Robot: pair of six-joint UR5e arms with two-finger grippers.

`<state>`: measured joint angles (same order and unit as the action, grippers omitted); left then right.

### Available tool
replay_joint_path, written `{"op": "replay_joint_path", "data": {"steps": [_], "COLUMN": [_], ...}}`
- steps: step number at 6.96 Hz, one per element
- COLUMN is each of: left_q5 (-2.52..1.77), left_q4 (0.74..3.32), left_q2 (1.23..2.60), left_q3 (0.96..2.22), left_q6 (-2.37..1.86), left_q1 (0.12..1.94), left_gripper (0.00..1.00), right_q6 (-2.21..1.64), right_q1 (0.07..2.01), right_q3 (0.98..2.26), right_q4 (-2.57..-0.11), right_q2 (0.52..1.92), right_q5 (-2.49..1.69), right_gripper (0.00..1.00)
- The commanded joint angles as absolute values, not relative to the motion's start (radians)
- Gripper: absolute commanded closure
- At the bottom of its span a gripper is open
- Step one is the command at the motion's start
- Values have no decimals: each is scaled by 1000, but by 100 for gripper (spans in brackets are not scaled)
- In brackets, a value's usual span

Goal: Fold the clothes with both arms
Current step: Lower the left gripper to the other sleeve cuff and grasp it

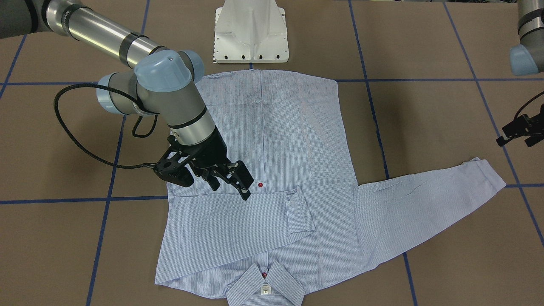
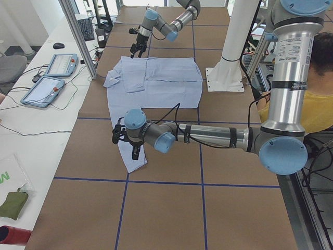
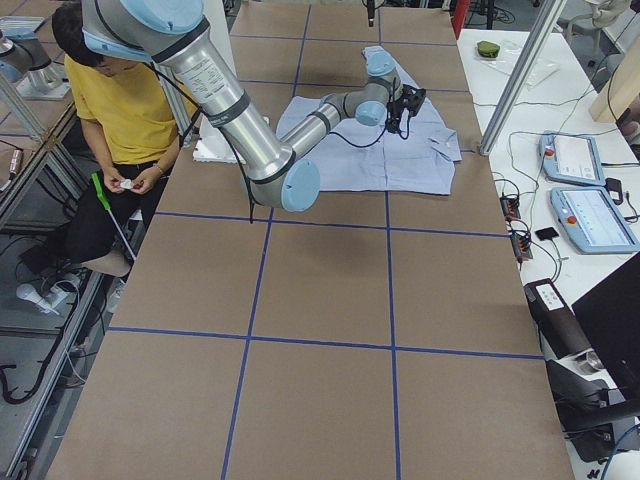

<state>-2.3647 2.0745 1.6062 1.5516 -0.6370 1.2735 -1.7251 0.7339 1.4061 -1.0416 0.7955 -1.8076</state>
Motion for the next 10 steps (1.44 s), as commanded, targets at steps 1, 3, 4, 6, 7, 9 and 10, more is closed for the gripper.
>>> {"op": "replay_joint_path", "data": {"steps": [1,3,4,6,7,9,10], "left_q5": [-2306,-2307,-2312,-2316,-2316,-2316,-2313], "left_q4": [2260,2306,2307,2307,2325,2338,2339], "left_q2": [1602,1603,1603,1600,1595,1595,1597], "left_q3": [1461,1424,1431,1422,1419,1390,1384], "left_q6": [-785,-802,-808,-805,-808,-828,-856], "left_q1": [1186,1186,1186,1184,1186,1186,1184], "left_gripper": [6,6,6,6,6,6,6], "right_q6": [-1720,-1718,-1718,-1720,-1720,-1718,-1718], "right_q1": [738,736,738,739,739,747,746], "right_q3": [1420,1420,1420,1494,1509,1509,1508], "right_q4": [-1040,-1039,-1039,-1042,-1043,-1048,-1046], "right_q2": [813,813,816,860,865,868,870], "right_q5": [-1809,-1807,-1812,-1815,-1815,-1815,-1815], "right_gripper": [0,0,0,0,0,0,0]}}
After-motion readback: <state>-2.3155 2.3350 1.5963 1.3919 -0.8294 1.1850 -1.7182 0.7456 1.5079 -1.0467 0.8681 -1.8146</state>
